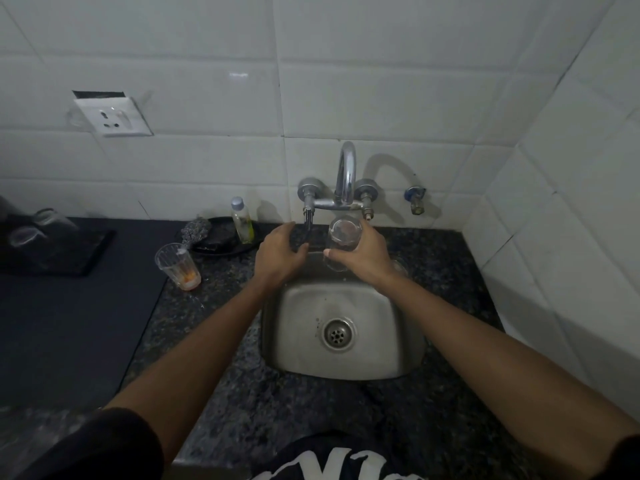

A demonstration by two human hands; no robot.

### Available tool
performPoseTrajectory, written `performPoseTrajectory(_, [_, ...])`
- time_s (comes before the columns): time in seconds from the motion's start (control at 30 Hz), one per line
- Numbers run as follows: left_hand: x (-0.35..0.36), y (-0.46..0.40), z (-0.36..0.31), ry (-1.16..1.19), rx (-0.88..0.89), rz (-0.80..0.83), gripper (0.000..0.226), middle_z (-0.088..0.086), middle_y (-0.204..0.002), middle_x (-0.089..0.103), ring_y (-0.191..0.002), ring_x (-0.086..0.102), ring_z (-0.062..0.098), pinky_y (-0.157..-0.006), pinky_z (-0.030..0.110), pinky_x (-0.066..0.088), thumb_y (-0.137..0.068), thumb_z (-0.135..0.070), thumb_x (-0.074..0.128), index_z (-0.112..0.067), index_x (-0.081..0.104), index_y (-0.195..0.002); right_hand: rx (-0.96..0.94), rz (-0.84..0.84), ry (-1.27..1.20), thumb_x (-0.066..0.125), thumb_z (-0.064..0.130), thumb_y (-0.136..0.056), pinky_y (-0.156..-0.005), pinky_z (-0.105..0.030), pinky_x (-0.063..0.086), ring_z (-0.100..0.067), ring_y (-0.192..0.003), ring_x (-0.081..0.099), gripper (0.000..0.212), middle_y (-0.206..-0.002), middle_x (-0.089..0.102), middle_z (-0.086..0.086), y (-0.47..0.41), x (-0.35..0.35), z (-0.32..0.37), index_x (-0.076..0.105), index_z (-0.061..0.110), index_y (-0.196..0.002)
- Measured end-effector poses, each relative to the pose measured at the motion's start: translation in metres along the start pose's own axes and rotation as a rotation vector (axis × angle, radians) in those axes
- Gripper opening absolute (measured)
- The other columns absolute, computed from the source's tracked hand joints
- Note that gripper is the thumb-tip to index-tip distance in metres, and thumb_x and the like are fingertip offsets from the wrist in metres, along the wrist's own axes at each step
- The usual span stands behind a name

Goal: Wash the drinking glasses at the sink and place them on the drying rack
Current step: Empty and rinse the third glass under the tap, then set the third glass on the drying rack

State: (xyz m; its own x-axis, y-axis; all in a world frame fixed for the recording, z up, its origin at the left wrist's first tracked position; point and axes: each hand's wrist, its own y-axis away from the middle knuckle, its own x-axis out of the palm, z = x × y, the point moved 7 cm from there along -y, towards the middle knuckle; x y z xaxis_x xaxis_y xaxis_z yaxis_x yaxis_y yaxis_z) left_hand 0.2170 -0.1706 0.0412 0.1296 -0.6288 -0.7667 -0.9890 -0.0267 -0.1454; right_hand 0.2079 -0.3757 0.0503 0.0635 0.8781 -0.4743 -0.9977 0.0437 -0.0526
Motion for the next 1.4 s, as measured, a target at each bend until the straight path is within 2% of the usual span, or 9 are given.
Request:
performPoseTrajectory(0.13, [-0.001, 0.005, -0.003, 0.002, 0.014, -0.018, 0.06, 0.009, -0.136, 0.065, -0.123, 0.062, 0.027, -0.101, 0.046, 0.053, -0.089, -0.036, 0.073, -0.012, 0.056, -0.142, 0.003, 0.012, 0.016, 0.097, 0.028, -0.066, -0.087, -0.022, 0.055, -0.008, -0.099, 0.068, 0.067, -0.11, 0.071, 0.008, 0.003, 0.004, -0.002, 0.063, 0.02, -0.123])
performPoseTrajectory(0.27, [0.0, 0.007, 0.002, 0.014, 0.002, -0.026, 0.064, 0.009, -0.14, 0.064, -0.127, 0.061, 0.027, -0.104, 0.044, 0.051, -0.088, -0.036, 0.073, -0.011, 0.055, -0.144, -0.003, 0.008, 0.022, 0.097, 0.028, -0.067, -0.077, -0.01, 0.046, -0.004, -0.095, 0.065, 0.06, -0.107, 0.07, 0.008, 0.007, 0.006, 0.001, 0.062, 0.023, -0.115])
performPoseTrajectory(0.37, [-0.001, 0.008, 0.006, 0.023, -0.018, -0.036, 0.066, 0.011, -0.145, 0.06, -0.132, 0.057, 0.028, -0.109, 0.043, 0.048, -0.09, -0.035, 0.072, -0.008, 0.053, -0.147, -0.017, 0.034, 0.032, 0.098, 0.029, -0.067, -0.076, -0.01, 0.046, 0.0, -0.093, 0.064, 0.058, -0.105, 0.069, 0.011, 0.009, 0.01, 0.002, 0.061, 0.025, -0.111])
performPoseTrajectory(0.53, [-0.017, 0.022, 0.027, 0.053, -0.075, -0.116, 0.066, 0.01, -0.143, 0.061, -0.129, 0.059, 0.027, -0.105, 0.044, 0.051, -0.091, -0.039, 0.072, -0.01, 0.053, -0.147, -0.09, 0.022, 0.015, 0.097, 0.037, -0.061, -0.089, -0.028, 0.056, -0.009, -0.103, 0.065, 0.064, -0.113, 0.067, 0.006, 0.009, 0.024, 0.014, 0.064, 0.024, -0.115])
performPoseTrajectory(0.67, [-0.052, 0.049, 0.063, 0.031, -0.137, -0.231, 0.058, 0.007, -0.138, 0.064, -0.12, 0.063, 0.024, -0.099, 0.042, 0.054, -0.092, -0.037, 0.07, -0.012, 0.058, -0.143, -0.18, 0.107, -0.001, 0.095, 0.043, -0.06, -0.09, -0.035, 0.057, -0.013, -0.102, 0.065, 0.064, -0.113, 0.063, 0.002, 0.0, 0.064, 0.043, 0.065, 0.025, -0.113])
performPoseTrajectory(0.8, [-0.103, 0.077, 0.114, -0.041, -0.252, -0.337, 0.054, 0.009, -0.134, 0.066, -0.119, 0.063, 0.026, -0.097, 0.04, 0.052, -0.093, -0.035, 0.069, -0.011, 0.059, -0.141, -0.257, 0.23, -0.033, 0.097, 0.04, -0.066, -0.089, -0.026, 0.051, -0.015, -0.103, 0.062, 0.062, -0.115, 0.06, -0.001, -0.006, 0.125, 0.087, 0.065, 0.019, -0.115])
performPoseTrajectory(0.97, [-0.167, 0.105, 0.198, -0.089, -0.417, -0.421, 0.057, 0.008, -0.146, 0.059, -0.131, 0.056, 0.025, -0.105, 0.039, 0.047, -0.096, -0.037, 0.066, -0.011, 0.055, -0.145, -0.272, 0.323, -0.105, 0.092, 0.054, -0.059, -0.092, -0.043, 0.058, -0.015, -0.101, 0.068, 0.066, -0.113, 0.067, 0.0, -0.021, 0.229, 0.138, 0.067, 0.026, -0.112])
performPoseTrajectory(1.13, [-0.218, 0.11, 0.291, -0.095, -0.527, -0.481, 0.057, 0.009, -0.147, 0.058, -0.135, 0.054, 0.025, -0.11, 0.04, 0.044, -0.098, -0.04, 0.064, -0.01, 0.055, -0.146, -0.302, 0.4, -0.101, 0.092, 0.056, -0.062, -0.089, -0.038, 0.057, -0.017, -0.1, 0.065, 0.063, -0.114, 0.063, -0.003, -0.039, 0.346, 0.193, 0.062, 0.027, -0.11])
performPoseTrajectory(1.4, [-0.255, 0.065, 0.455, -0.116, -0.609, -0.372, 0.063, 0.013, -0.147, 0.057, -0.136, 0.052, 0.03, -0.106, 0.045, 0.048, -0.096, -0.043, 0.06, -0.008, 0.051, -0.147, -0.284, 0.443, -0.045, 0.092, 0.057, -0.06, -0.088, -0.041, 0.059, -0.017, -0.099, 0.068, 0.064, -0.113, 0.066, -0.005, -0.101, 0.531, 0.233, 0.063, 0.027, -0.11])
